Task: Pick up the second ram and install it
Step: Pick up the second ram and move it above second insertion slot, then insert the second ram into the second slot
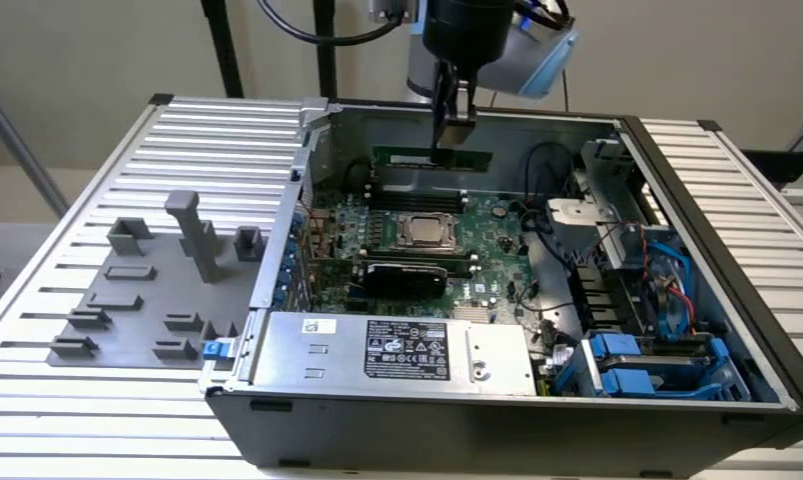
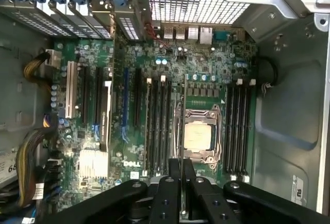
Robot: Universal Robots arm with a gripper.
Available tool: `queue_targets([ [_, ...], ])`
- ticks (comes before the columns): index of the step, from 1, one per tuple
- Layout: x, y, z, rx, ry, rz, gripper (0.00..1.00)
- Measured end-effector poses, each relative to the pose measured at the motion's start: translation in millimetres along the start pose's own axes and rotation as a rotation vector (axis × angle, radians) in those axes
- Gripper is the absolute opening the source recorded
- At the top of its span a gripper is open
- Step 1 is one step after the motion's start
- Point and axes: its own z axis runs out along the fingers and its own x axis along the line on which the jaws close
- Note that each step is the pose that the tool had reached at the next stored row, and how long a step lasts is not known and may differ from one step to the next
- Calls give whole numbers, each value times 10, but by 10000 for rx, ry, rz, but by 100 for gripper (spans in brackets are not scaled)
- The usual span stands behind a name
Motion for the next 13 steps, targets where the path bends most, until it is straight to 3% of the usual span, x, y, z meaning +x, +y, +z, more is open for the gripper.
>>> queue_targets([
  [4,-25,-6,61,1,-2,35,0],
  [13,-26,-5,62,0,-2,36,0],
])
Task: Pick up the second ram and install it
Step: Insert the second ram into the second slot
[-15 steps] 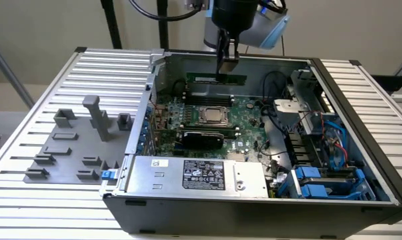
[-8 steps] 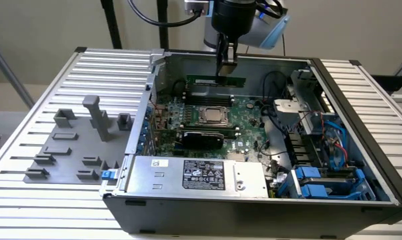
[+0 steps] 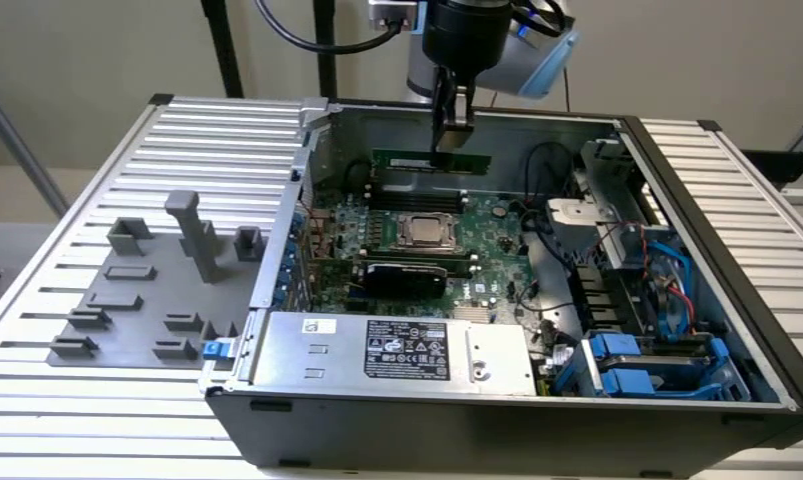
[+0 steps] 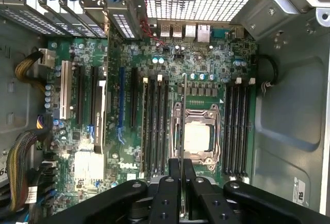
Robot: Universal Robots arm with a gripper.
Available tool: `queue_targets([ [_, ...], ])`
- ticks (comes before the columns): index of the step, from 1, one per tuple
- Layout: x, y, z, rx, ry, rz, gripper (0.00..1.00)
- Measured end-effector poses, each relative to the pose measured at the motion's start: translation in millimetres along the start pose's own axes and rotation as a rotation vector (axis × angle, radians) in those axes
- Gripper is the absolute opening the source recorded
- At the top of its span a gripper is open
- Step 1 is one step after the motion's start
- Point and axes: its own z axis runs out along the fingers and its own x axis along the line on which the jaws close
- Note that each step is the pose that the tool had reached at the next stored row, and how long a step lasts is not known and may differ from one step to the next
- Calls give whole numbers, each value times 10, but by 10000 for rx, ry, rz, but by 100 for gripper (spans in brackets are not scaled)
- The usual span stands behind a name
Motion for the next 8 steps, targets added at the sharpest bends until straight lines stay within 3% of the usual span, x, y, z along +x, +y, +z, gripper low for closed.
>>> queue_targets([
  [8,0,0,29,5,-4,0,0],
])
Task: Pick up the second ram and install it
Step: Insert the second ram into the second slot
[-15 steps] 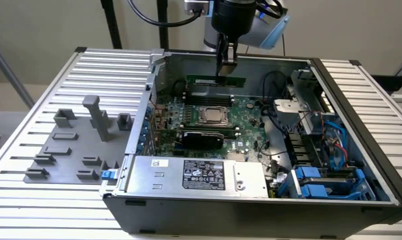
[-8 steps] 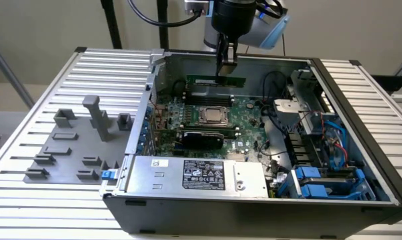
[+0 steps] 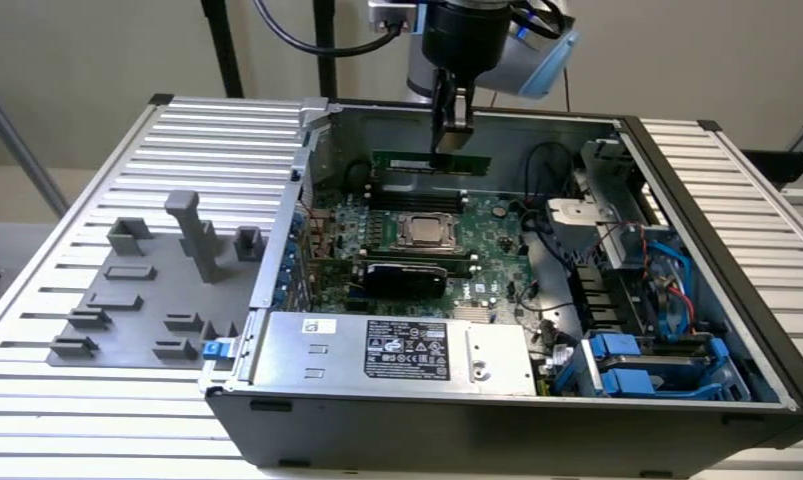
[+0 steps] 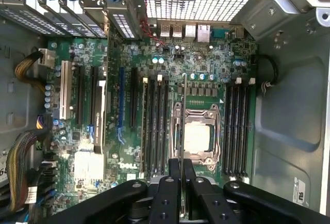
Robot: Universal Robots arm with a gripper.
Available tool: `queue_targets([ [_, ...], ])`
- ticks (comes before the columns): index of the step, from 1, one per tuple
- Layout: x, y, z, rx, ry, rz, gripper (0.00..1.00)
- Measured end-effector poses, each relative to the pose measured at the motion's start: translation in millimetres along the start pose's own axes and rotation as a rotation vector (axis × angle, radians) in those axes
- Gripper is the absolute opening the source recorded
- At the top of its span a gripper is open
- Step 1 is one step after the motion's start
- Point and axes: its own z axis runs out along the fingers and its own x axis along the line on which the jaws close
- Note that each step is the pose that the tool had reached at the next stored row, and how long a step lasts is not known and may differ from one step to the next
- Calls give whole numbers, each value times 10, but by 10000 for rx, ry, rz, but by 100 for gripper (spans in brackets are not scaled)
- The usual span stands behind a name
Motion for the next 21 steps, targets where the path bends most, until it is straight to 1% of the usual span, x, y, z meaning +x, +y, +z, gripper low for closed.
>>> queue_targets([
  [16,5,-2,289,-2,4,0,0],
  [21,67,-5,380,-1,4,0,0],
])
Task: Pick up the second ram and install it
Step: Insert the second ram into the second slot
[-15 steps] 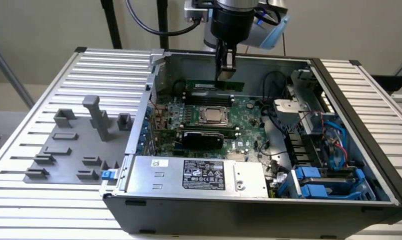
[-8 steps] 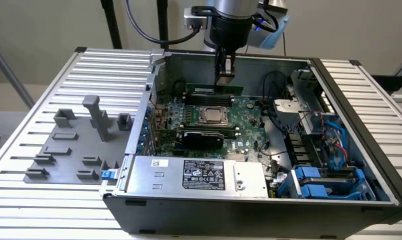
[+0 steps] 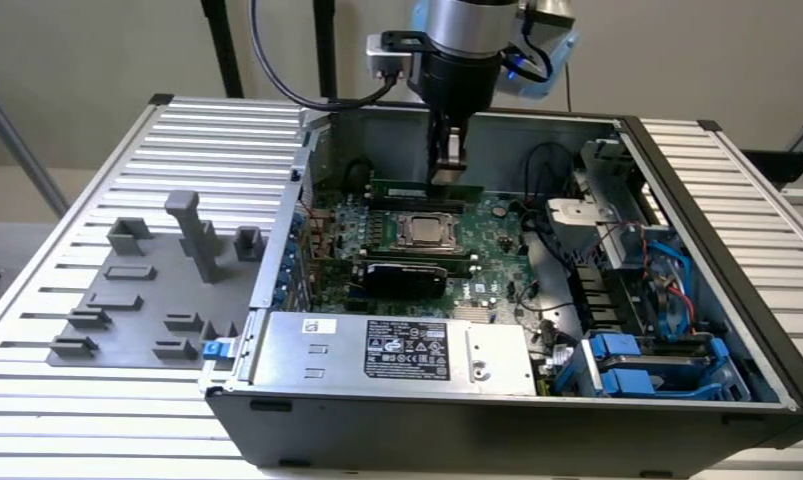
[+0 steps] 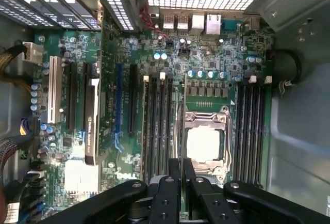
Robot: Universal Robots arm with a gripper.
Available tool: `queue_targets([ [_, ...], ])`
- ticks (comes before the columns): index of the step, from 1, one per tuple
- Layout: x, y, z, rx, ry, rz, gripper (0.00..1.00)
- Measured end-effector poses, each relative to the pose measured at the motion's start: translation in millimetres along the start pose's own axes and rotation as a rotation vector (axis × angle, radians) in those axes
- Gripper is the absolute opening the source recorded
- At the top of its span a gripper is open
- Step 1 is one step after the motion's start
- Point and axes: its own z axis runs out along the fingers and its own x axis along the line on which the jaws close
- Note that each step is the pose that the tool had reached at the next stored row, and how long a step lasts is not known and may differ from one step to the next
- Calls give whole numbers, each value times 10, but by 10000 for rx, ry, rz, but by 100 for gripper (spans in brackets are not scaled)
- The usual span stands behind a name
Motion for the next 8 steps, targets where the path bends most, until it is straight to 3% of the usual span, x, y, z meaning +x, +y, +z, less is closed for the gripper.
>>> queue_targets([
  [8,80,-5,143,0,1,0,0],
])
